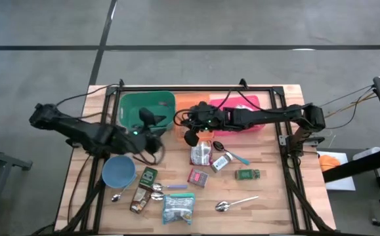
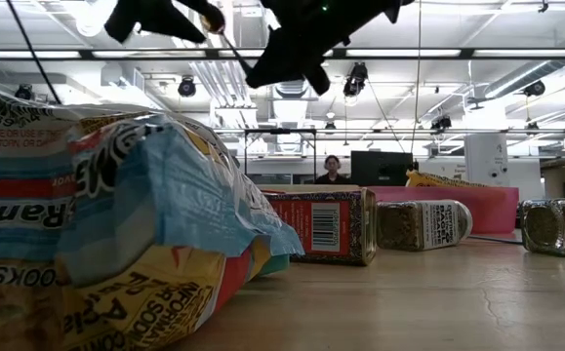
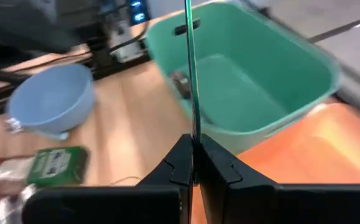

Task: Pick & Place Food Item
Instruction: Put the blue spoon into the green bin

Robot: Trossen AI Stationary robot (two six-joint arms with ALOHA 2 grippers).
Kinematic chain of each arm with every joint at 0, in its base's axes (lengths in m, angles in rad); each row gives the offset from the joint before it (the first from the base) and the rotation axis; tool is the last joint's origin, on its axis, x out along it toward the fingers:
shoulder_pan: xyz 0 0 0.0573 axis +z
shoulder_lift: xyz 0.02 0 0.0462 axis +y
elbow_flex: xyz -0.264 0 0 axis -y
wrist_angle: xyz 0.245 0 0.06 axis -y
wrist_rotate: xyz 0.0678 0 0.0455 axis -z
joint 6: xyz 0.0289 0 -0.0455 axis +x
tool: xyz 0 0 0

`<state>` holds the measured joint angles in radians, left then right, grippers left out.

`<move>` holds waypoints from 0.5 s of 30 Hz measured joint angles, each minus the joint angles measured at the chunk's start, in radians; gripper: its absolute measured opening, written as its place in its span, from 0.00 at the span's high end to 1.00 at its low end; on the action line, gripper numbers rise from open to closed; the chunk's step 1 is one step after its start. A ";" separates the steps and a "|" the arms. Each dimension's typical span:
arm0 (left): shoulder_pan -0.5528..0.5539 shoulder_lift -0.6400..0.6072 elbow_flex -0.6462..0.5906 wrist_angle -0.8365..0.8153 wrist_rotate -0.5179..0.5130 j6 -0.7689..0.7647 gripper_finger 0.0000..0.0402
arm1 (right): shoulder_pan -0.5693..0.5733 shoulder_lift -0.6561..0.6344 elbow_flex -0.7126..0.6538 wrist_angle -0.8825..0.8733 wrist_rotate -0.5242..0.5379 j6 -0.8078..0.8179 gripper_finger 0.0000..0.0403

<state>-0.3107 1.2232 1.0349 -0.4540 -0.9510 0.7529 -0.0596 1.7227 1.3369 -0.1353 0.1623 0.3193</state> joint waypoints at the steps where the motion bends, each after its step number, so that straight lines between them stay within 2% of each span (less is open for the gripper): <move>1: 0.000 0.022 0.000 0.018 -0.022 0.028 0.30 | 0.002 0.009 0.000 0.014 -0.003 0.004 0.98; 7: 0.002 0.099 0.001 0.063 -0.094 0.149 0.30 | 0.014 0.014 0.000 0.024 -0.012 0.015 0.98; 12: 0.002 0.108 0.001 0.073 -0.103 0.198 0.30 | 0.027 0.014 0.000 0.054 -0.103 0.014 0.98; 15: 0.002 0.108 0.001 0.073 -0.104 0.215 0.30 | 0.037 0.014 -0.004 0.062 -0.107 0.013 0.98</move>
<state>-0.3088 1.3308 1.0355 -0.3809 -1.0552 0.9683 -0.0229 1.7363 1.3332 -0.0731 0.0549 0.3324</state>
